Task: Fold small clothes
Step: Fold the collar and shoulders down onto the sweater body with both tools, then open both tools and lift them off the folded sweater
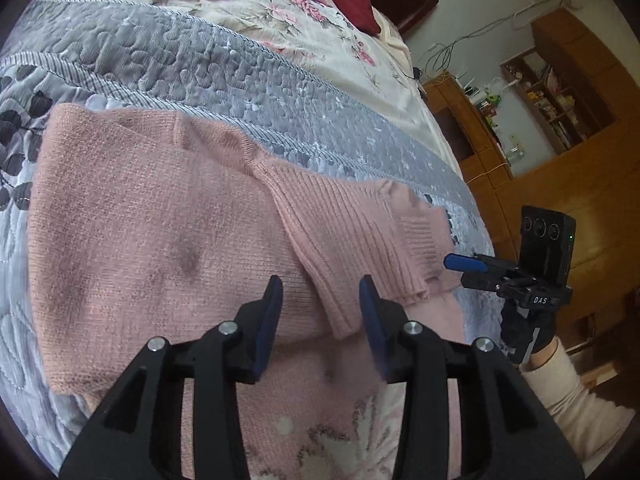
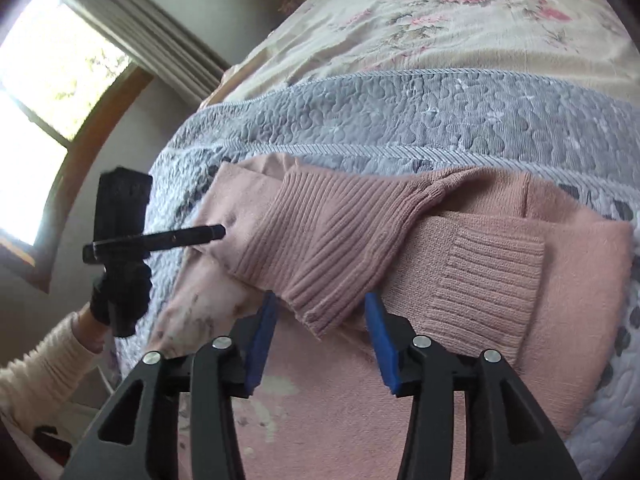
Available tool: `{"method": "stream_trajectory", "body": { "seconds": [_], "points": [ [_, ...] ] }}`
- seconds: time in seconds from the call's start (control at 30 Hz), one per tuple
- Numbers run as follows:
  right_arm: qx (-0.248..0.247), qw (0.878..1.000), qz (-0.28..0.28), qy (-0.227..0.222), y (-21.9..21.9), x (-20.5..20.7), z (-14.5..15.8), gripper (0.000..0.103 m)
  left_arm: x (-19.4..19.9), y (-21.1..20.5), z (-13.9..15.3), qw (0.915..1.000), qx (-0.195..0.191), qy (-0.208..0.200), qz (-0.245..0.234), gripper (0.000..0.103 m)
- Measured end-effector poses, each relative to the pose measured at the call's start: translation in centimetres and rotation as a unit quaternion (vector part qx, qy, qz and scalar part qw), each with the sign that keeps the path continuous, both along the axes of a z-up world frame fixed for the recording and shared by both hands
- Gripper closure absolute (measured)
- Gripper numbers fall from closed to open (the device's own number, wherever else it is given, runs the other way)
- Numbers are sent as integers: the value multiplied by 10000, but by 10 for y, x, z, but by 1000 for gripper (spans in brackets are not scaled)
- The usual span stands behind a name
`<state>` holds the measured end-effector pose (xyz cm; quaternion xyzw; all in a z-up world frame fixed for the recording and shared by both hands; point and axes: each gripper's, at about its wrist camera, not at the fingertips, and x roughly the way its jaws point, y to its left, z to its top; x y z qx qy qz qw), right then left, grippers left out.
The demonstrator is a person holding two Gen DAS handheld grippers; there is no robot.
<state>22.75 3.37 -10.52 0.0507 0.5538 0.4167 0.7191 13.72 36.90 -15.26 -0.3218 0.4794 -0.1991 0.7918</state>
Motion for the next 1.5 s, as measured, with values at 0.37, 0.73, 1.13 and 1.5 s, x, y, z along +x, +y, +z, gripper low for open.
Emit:
{"method": "stream_trajectory", "body": {
  "seconds": [0.37,0.73,1.13,1.5],
  "points": [
    [417,9850,-823,1461,3,21,-60,91,27,-31,-33,9965,-404,730,-84,95],
    [-683,9933,-527,763,5,15,-59,93,22,-22,-45,9951,207,805,-534,94],
    [-662,9920,-1051,-208,-30,-49,10,73,-54,-38,33,9845,1717,40,349,54],
    [-811,9839,-1550,-372,-127,-257,44,54,-269,-28,71,9600,2533,364,1135,37]
  ]
}}
